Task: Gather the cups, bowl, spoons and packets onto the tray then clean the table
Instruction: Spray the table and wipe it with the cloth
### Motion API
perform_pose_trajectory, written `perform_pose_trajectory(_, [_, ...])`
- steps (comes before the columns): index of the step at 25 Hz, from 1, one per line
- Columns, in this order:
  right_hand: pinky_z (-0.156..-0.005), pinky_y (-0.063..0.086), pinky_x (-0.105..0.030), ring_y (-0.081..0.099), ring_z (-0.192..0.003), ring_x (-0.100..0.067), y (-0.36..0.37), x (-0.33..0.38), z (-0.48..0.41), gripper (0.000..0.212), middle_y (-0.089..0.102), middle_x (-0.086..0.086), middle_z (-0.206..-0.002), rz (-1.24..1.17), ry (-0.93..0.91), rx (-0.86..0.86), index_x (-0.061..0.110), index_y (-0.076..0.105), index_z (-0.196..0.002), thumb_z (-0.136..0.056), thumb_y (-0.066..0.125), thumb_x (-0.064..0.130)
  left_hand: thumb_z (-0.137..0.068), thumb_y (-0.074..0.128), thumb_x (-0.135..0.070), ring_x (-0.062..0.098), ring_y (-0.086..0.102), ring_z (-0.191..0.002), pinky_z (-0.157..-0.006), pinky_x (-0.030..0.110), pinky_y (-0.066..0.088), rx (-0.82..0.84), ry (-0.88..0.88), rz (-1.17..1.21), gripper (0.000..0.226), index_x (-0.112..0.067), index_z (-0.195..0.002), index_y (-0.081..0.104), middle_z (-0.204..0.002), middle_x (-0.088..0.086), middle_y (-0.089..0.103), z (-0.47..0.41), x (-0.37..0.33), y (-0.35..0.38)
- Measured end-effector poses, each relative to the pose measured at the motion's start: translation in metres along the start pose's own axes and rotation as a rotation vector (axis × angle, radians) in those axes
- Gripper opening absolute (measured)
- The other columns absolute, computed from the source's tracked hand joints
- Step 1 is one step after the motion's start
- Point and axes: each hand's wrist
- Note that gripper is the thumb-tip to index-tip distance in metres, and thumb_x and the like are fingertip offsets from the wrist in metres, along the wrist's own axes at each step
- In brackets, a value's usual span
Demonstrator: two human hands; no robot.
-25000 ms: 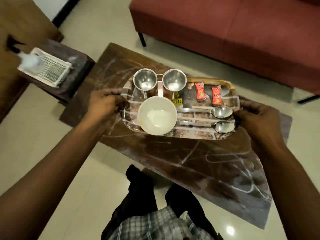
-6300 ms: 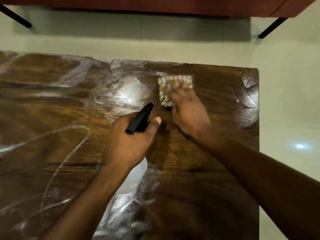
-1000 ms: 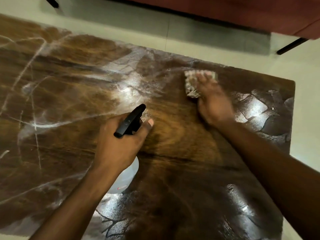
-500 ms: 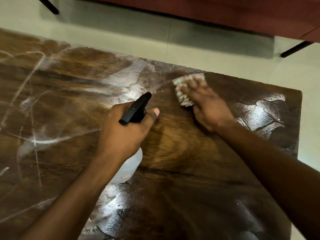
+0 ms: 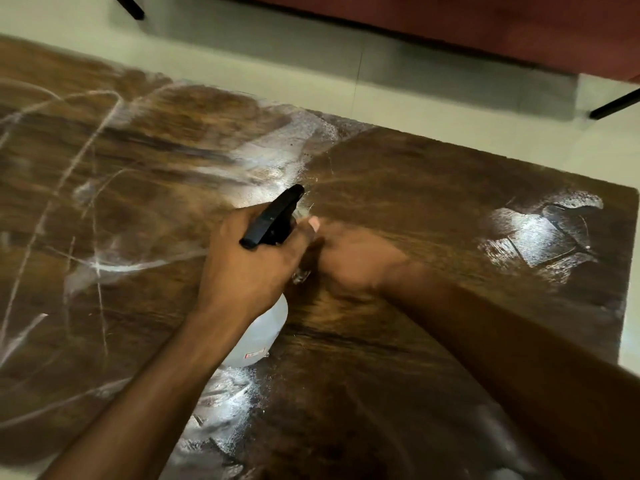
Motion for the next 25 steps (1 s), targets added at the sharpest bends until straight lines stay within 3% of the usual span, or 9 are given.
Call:
perform_pose_trajectory(3, [-0.133, 0.022, -0.050, 0.010, -0.167, -0.025, -0.021, -0.048, -0.001, 0.074, 0.017, 0.002, -0.180, -0.039, 0.446, -0.164, 0.035, 0.029, -0.168, -0.100, 0.046, 0.011, -0.087, 0.080, -0.057, 0.026, 0.061, -0.050, -0.053, 0.039, 0.053, 0.013, -0.006, -0.009, 0.043, -0.016, -0.084, 0.069, -0.068, 0.010, 0.066, 0.011, 0.008, -0.014])
perform_pose_trajectory(5, [-0.134, 0.020, -0.049, 0.008, -0.167, -0.023, -0.036, -0.065, -0.010, 0.077, 0.020, 0.001, -0.179, -0.169, 0.791, -0.420, 0.028, 0.034, -0.168, -0.097, 0.047, 0.000, -0.089, 0.079, -0.058, 0.024, 0.063, -0.052, -0.056, 0.042, 0.056, 0.026, -0.011, 0.002, 0.043, -0.016, -0.087, 0.071, -0.069, 0.009, 0.068, 0.026, 0.014, -0.025])
perform_pose_trajectory(7, [-0.135, 0.019, -0.049, 0.010, -0.167, -0.025, -0.034, -0.042, -0.028, 0.074, 0.023, -0.001, -0.178, -0.242, 0.882, -0.491, 0.025, 0.037, -0.166, -0.098, 0.047, -0.002, -0.089, 0.080, -0.053, 0.022, 0.066, -0.054, -0.057, 0.045, 0.058, 0.043, -0.034, 0.020, 0.036, -0.019, -0.084, 0.073, -0.069, 0.006, 0.071, 0.043, 0.024, -0.035])
perform_pose_trajectory(10, [-0.129, 0.030, -0.059, 0.012, -0.166, -0.029, 0.012, 0.041, -0.019, 0.080, 0.020, -0.003, -0.178, -0.147, 0.524, -0.240, 0.031, 0.032, -0.166, -0.097, 0.062, 0.002, -0.088, 0.081, -0.050, 0.024, 0.062, -0.050, -0.052, 0.044, 0.054, 0.058, -0.070, 0.010, 0.035, -0.018, -0.080, 0.073, -0.063, 0.009, 0.066, 0.070, 0.045, -0.046])
perform_pose_trajectory(13, [-0.108, 0.053, -0.064, 0.047, -0.150, -0.039, 0.058, 0.102, 0.023, 0.071, 0.057, -0.015, -0.157, -0.067, -0.169, -0.020, 0.016, 0.066, -0.144, -0.077, 0.089, 0.009, -0.087, 0.080, -0.049, 0.011, 0.049, -0.041, -0.042, 0.020, 0.038, 0.044, -0.096, -0.019, 0.036, -0.026, -0.064, 0.066, -0.051, 0.003, 0.056, 0.093, 0.066, -0.057])
perform_pose_trajectory(15, [-0.119, 0.046, -0.052, 0.039, -0.157, -0.032, 0.056, 0.086, 0.036, 0.060, 0.049, -0.006, -0.166, 0.058, -0.407, 0.155, 0.022, 0.058, -0.153, -0.094, 0.072, 0.022, -0.088, 0.078, -0.050, 0.010, 0.043, -0.038, -0.042, 0.016, 0.036, 0.081, -0.142, -0.033, 0.046, -0.032, -0.053, 0.055, -0.045, -0.004, 0.045, 0.104, 0.076, -0.063])
perform_pose_trajectory(18, [-0.129, 0.031, -0.049, 0.016, -0.166, -0.024, 0.041, 0.044, 0.033, 0.065, 0.022, 0.005, -0.178, 0.052, 0.062, -0.016, 0.035, 0.033, -0.167, -0.102, 0.033, 0.037, -0.086, 0.078, -0.055, 0.009, 0.045, -0.042, -0.045, 0.013, 0.037, 0.110, -0.146, -0.066, 0.046, -0.031, -0.056, 0.053, -0.047, -0.006, 0.045, 0.113, 0.092, -0.071])
perform_pose_trajectory(22, [-0.131, 0.026, -0.055, 0.010, -0.167, -0.024, 0.057, 0.073, 0.020, 0.076, 0.023, 0.004, -0.178, -0.136, 0.826, -0.446, 0.032, 0.034, -0.167, -0.097, 0.049, 0.006, -0.085, 0.081, -0.054, 0.008, 0.064, -0.054, -0.052, 0.014, 0.043, 0.133, -0.110, 0.016, 0.035, -0.024, -0.074, 0.067, -0.062, 0.001, 0.064, 0.116, 0.102, -0.082])
perform_pose_trajectory(25, [-0.135, 0.009, -0.050, 0.005, -0.167, -0.032, 0.113, 0.162, 0.028, 0.069, 0.022, -0.008, -0.178, -0.095, 0.614, -0.267, 0.019, 0.032, -0.168, -0.103, 0.051, 0.009, -0.086, 0.079, -0.059, 0.018, 0.062, -0.058, -0.058, 0.031, 0.046, 0.185, -0.079, -0.016, 0.037, -0.026, -0.076, 0.065, -0.064, 0.001, 0.062, 0.121, 0.109, -0.097])
Point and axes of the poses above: each hand's wrist, its own z-axis away from the middle knuckle, its own y-axis out of the palm, x = y × z
